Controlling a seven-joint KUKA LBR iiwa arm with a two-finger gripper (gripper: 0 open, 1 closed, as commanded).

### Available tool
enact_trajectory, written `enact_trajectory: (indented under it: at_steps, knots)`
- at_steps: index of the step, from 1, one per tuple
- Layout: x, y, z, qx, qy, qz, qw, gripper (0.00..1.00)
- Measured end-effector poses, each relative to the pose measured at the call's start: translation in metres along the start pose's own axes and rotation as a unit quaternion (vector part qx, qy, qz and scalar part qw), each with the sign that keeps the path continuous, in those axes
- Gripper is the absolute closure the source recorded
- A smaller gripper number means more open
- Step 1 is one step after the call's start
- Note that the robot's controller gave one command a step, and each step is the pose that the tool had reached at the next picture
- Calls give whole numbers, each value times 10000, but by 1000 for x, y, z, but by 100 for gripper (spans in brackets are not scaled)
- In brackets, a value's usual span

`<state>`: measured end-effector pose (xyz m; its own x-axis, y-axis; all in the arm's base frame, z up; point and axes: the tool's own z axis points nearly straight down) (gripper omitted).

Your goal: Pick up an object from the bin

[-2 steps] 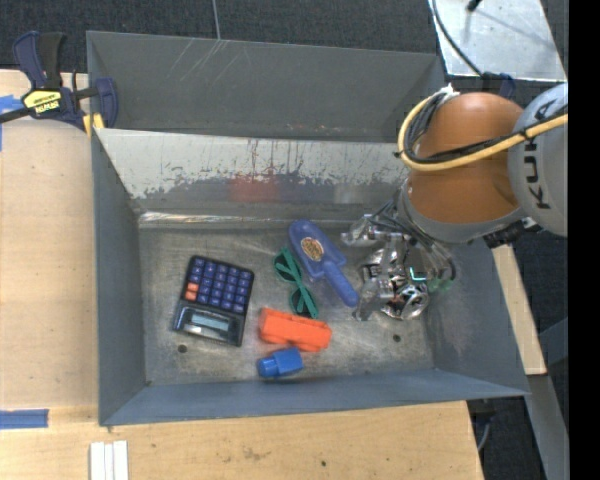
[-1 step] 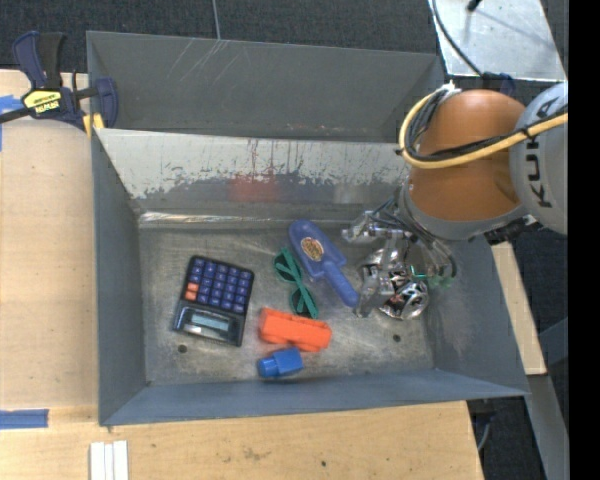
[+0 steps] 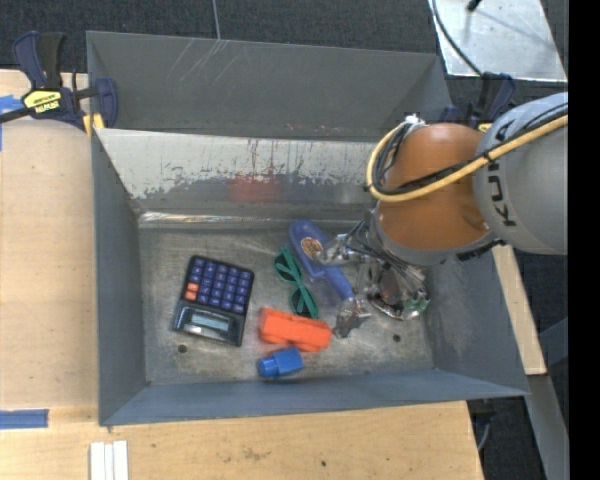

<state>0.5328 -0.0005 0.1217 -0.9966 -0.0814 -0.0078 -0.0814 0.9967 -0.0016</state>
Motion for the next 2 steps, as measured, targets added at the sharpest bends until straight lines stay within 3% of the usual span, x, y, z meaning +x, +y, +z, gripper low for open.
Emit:
enact_trajectory:
  at_steps: [1, 2]
  knots:
    - [42, -1, 47, -10, -17, -172, 9999, 0]
    - [20, 35, 47, 25, 9, -556, 9985, 0]
